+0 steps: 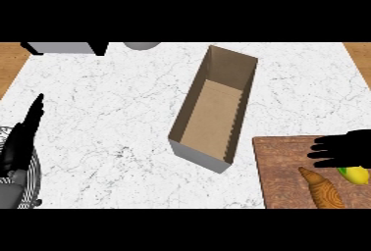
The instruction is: Pick the lemon from the cutting board and place it in the cardboard box
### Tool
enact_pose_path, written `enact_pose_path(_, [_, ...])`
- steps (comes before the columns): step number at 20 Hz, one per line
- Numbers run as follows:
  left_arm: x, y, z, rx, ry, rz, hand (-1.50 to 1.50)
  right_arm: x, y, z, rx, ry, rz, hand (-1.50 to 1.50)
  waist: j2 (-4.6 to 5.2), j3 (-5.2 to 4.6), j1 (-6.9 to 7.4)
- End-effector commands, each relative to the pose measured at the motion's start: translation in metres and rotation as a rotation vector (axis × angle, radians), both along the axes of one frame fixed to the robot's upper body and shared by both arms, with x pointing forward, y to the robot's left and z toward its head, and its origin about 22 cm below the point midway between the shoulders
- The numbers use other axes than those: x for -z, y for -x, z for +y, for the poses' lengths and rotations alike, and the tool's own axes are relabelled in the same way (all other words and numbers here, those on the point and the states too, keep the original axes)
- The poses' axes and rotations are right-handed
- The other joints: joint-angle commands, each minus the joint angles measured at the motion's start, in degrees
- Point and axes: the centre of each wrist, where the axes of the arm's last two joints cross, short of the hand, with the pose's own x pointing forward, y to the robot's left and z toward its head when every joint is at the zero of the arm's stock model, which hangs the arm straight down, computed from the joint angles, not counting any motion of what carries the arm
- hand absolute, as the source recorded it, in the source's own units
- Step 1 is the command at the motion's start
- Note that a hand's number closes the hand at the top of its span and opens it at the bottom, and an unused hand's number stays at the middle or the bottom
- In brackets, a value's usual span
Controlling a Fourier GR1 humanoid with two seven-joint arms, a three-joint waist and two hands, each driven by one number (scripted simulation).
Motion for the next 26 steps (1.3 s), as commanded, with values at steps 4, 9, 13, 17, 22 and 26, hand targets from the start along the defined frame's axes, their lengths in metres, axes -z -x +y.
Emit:
enact_pose_path(4, [0.003, 0.012, 0.023, -0.011, 0.002, 0.004, 0.0, 0.009, 0.012, -0.008, -0.149, 0.002, 0.053, -1.5, -0.13, -0.03, -0.42])
enact_pose_path(9, [-0.014, 0.01, 0.011, -0.006, -0.003, -0.012, 0.0, 0.034, 0.012, 0.003, -0.127, 0.036, 0.035, -1.5, -0.2, 0.0, -0.22])
enact_pose_path(13, [0.017, 0.011, 0.0, -0.013, -0.005, -0.011, 0.0, 0.062, 0.013, 0.014, -0.12, -0.043, -0.037, 1.5, 0.03, 0.01, -0.43])
enact_pose_path(17, [0.006, 0.006, 0.004, -0.004, 0.016, -0.008, 0.0, 0.063, 0.008, 0.015, -0.108, -0.169, -0.122, 1.5, 0.18, 0.07, -0.2])
enact_pose_path(22, [0.003, 0.004, -0.003, -0.009, 0.014, -0.003, 0.0, 0.063, 0.01, 0.016, -0.126, -0.247, -0.188, 1.5, 0.05, 0.07, -0.51])
enact_pose_path(26, [0.007, 0.007, 0.005, -0.002, 0.004, 0.005, 0.0, 0.032, -0.025, 0.015, 0.317, -0.336, -0.271, 1.5, 0.22, 0.01, -0.07])
